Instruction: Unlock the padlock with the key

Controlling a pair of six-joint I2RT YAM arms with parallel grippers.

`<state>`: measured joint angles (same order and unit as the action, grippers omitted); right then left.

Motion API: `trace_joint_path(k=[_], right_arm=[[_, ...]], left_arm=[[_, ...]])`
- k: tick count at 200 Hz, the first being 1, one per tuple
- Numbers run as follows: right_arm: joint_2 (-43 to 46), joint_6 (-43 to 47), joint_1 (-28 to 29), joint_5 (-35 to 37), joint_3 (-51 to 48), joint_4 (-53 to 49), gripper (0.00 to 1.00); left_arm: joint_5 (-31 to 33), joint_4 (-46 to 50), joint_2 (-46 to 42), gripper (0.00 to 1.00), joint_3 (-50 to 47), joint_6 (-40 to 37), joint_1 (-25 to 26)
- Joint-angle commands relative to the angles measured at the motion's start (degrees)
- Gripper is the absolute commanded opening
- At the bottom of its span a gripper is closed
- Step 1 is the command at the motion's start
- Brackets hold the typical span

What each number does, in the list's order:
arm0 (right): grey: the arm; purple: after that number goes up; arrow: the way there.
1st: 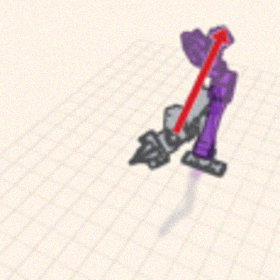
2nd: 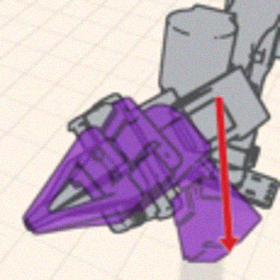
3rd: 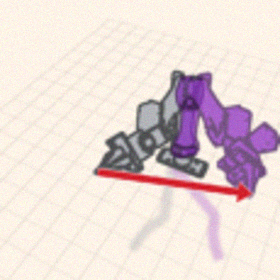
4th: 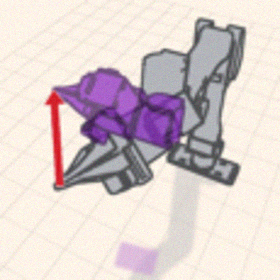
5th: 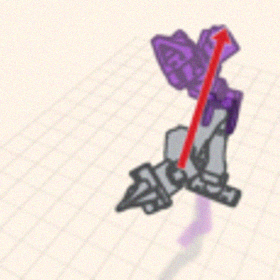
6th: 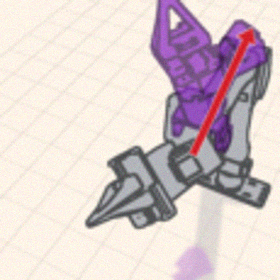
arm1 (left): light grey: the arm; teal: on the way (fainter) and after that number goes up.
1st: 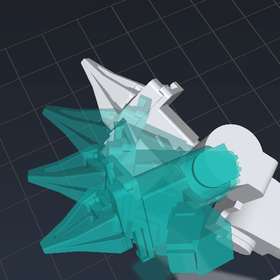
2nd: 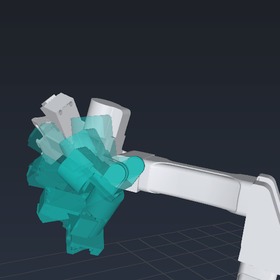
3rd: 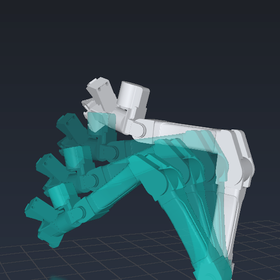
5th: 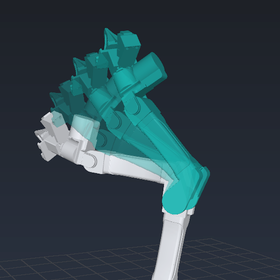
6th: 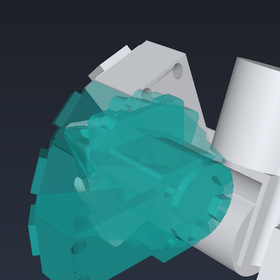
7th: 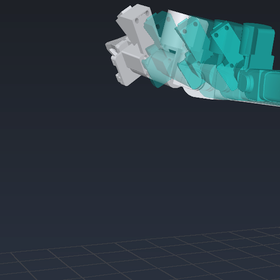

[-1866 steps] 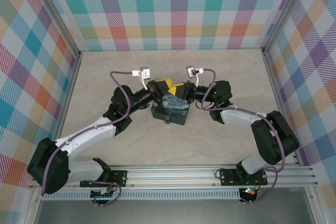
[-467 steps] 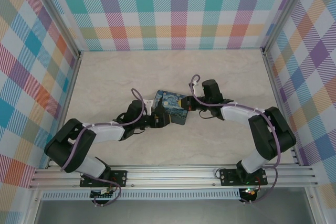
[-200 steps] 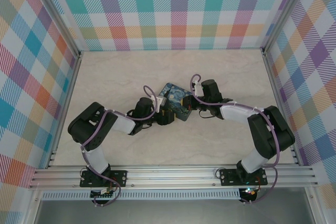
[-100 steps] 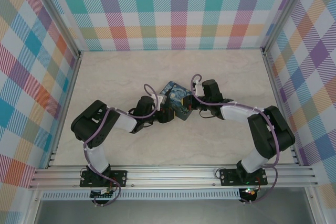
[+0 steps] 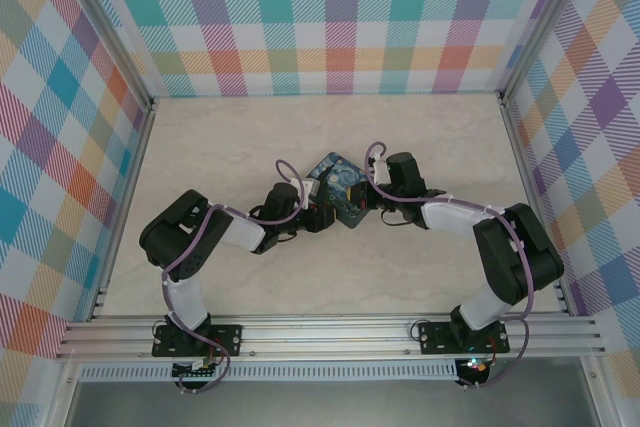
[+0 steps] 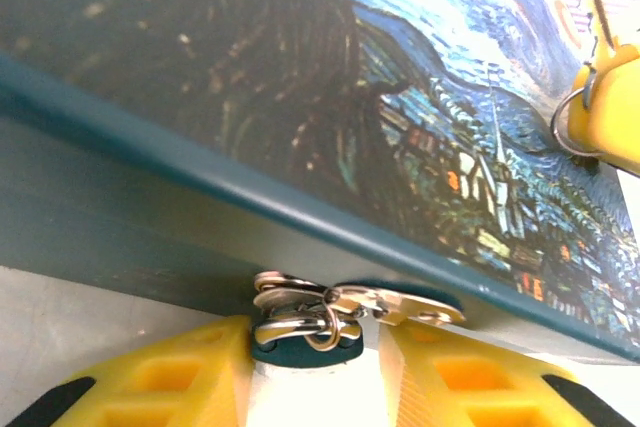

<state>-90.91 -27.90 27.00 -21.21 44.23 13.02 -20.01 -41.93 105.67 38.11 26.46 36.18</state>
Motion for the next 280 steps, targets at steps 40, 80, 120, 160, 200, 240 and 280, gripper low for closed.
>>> trace_joint_path(k=[40, 80, 120, 160, 200, 240, 280], right_arm=[[1.25, -0.23, 0.07, -0.13, -1.94, -0.84, 0.05], [2.97, 0.71, -0.01, -0.1, -1.39, -0.6, 0.05], [11.31, 4.98, -0.21, 1.96, -1.72, -4.88, 0.05], [22.07, 10.63, 0.26, 3.75, -7.87, -11.22, 0.05], [28.42, 13.58, 5.59, 7.48, -14.69, -14.83, 0.05], [27.1, 13.75, 11.02, 11.83, -17.86, -11.73, 0.05], [23.74, 14.52, 11.49, 13.42, -17.78, -8.08, 0.05]], left_arm=[[3.04, -2.55, 1.01, 0.28, 1.41, 2.43, 0.88], [3.98, -1.86, 0.31, 0.25, 1.36, 3.16, 1.24], [5.86, -0.43, -1.5, 0.24, 0.65, 9.17, 1.87], [6.66, 0.56, -4.16, 0.22, -0.31, 17.34, 2.88], [6.92, 3.23, -7.56, 0.2, -0.38, 22.77, 4.11], [5.24, 5.13, -7.94, 0.19, 0.71, 27.04, 5.16], [6.36, 6.3, -8.84, 0.18, 0.65, 29.83, 6.46]])
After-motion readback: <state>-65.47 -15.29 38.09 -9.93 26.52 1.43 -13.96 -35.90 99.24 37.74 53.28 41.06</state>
